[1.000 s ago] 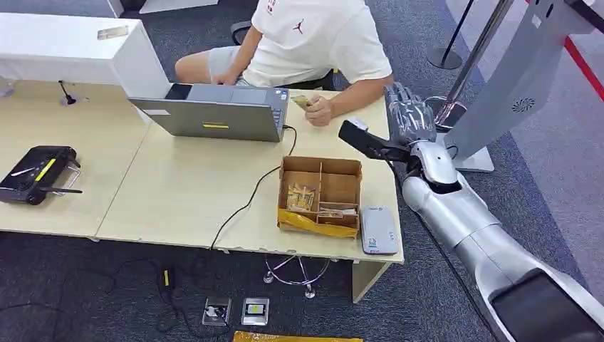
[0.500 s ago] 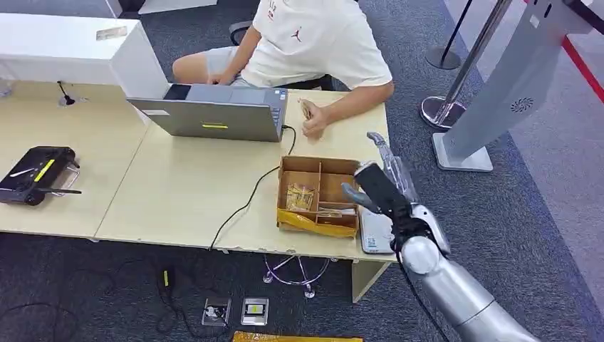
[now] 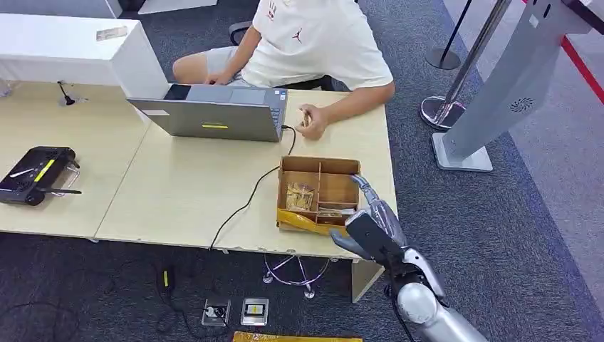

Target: Pass the card to the sensor for recognition and then transmit it.

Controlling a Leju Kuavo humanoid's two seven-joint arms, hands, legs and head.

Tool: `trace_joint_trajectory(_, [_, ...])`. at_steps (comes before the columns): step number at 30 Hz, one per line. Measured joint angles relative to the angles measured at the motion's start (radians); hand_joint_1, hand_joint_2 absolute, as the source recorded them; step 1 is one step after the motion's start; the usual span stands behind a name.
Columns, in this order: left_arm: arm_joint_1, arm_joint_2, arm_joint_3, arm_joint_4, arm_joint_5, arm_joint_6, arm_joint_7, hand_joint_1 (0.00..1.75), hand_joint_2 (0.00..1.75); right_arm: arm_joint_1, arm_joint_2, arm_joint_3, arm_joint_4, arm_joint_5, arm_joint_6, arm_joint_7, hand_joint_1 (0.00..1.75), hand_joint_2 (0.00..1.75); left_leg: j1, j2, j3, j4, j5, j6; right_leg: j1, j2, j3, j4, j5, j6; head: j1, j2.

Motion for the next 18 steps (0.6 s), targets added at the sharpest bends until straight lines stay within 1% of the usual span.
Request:
trace_joint_trajectory(4, [0.0,0.0,0.0,0.0,-0.011,-0.003,-0.001,0.0,0.0,0.009,0.0,0.006,0.0,0.147,0.002,0.041,0.0,1.75,0.0,0.0,0.0,0.0,0.0,0.0,0.0,0.0,0.0,0.0,0.0,0.0,0.0,0.0])
trace_joint_trajectory(9, [0.0,0.0,0.0,0.0,-0.012,-0.005,-0.001,0.0,0.0,0.008,0.0,0.017,0.002,0.18,0.006,0.053,0.0,1.75,0.0,0.0,0.0,0.0,0.0,0.0,0.0,0.0,0.0,0.0,0.0,0.0,0.0,0.0])
trace_joint_trajectory(12, [0.0,0.0,0.0,0.0,-0.011,-0.005,-0.001,0.0,0.0,0.0,0.001,0.02,0.007,0.214,-0.007,0.067,0.0,1.75,0.0,0.0,-0.001,0.0,0.0,0.0,0.0,0.0,0.0,0.0,0.0,0.0,0.0,0.0])
trace_joint_trajectory(13, [0.0,0.0,0.0,0.0,-0.011,-0.005,-0.001,0.0,0.0,-0.01,0.003,0.023,0.013,0.257,-0.015,0.082,0.0,1.75,0.0,0.0,-0.001,0.0,0.0,0.0,0.0,0.0,0.0,0.0,0.0,0.0,0.0,0.0])
trace_joint_trajectory(15, [-0.002,0.0,0.0,0.0,-0.013,-0.005,-0.001,0.0,0.0,-0.044,0.007,0.035,0.029,0.398,-0.019,0.122,0.0,1.75,0.0,0.001,-0.001,0.0,0.0,0.0,0.0,0.001,0.0,0.0,0.0,0.0,0.0,0.0])
trace_joint_trajectory(18, [-0.003,0.0,0.0,0.0,-0.014,-0.008,-0.001,0.0,0.0,-0.083,0.016,0.057,0.041,0.526,0.003,0.159,0.0,1.75,0.0,0.001,-0.001,0.0,0.0,0.0,0.0,0.0,0.0,0.0,0.0,0.0,0.0,0.0])
